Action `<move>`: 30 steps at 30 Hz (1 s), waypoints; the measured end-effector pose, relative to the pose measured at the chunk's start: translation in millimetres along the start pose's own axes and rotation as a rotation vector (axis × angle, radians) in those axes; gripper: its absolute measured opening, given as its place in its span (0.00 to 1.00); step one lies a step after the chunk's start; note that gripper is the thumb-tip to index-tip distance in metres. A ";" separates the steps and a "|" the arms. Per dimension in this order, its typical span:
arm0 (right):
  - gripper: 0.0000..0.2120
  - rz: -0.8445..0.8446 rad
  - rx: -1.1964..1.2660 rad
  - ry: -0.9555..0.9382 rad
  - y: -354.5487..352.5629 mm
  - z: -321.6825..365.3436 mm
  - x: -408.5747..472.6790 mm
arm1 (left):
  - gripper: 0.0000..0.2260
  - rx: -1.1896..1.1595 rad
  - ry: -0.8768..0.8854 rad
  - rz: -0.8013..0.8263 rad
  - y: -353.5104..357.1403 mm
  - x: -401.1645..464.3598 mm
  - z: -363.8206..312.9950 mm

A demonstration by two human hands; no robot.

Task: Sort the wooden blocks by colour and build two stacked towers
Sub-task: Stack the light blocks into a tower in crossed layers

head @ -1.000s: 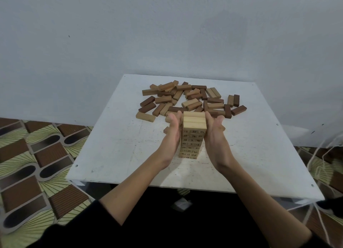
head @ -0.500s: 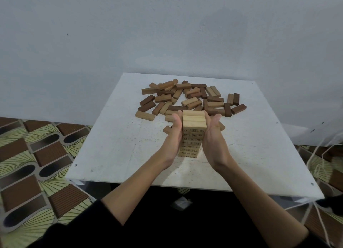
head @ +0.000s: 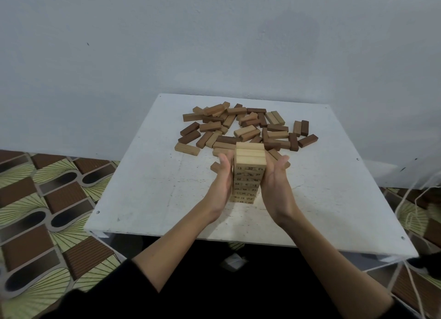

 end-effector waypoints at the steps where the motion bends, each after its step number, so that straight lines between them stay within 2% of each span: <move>1: 0.28 0.032 0.074 -0.006 7.5 1.3 -0.2 | 0.32 -0.011 -0.012 0.001 -0.6 -0.7 3.6; 5: 0.36 0.043 0.075 0.089 6.1 -17.5 1.5 | 0.39 -0.016 -0.086 -0.010 -3.5 -1.9 12.6; 9: 0.33 0.089 0.036 0.079 11.6 -17.8 2.6 | 0.38 -0.037 -0.091 -0.014 -1.7 -2.2 12.3; 13: 0.29 0.042 0.142 0.104 11.8 -12.1 -3.5 | 0.36 -0.055 -0.080 -0.003 0.1 -1.8 12.2; 17: 0.22 -0.080 -0.058 0.079 2.4 -4.0 -11.1 | 0.35 -0.032 -0.077 0.007 1.5 -3.1 11.7; 22: 0.30 0.053 0.142 0.087 15.0 -10.8 -3.5 | 0.35 -0.027 -0.073 0.021 2.2 -2.9 12.1; 24: 0.27 0.001 0.072 0.082 6.3 -16.9 -1.0 | 0.36 -0.030 -0.078 0.015 -0.6 -1.1 14.5; 27: 0.24 -0.165 0.165 0.135 -15.7 -30.7 0.6 | 0.43 -0.009 -0.092 0.007 -11.0 -2.1 15.7; 29: 0.30 -0.100 0.002 0.057 -21.9 -23.3 -0.4 | 0.42 0.016 -0.111 -0.031 -23.9 -4.0 17.2; 30: 0.30 -0.099 0.058 0.073 -26.7 -23.8 -0.1 | 0.40 0.003 -0.133 -0.073 -33.3 -6.4 19.2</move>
Point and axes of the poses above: each hand's wrist, its own x-axis towards the middle knuckle, its own y-axis out of the palm, z = x × y, the point moved 8 cm from there along x, towards the middle knuckle, and after that the axes turned 10 degrees about z, right-handed, at the moved point
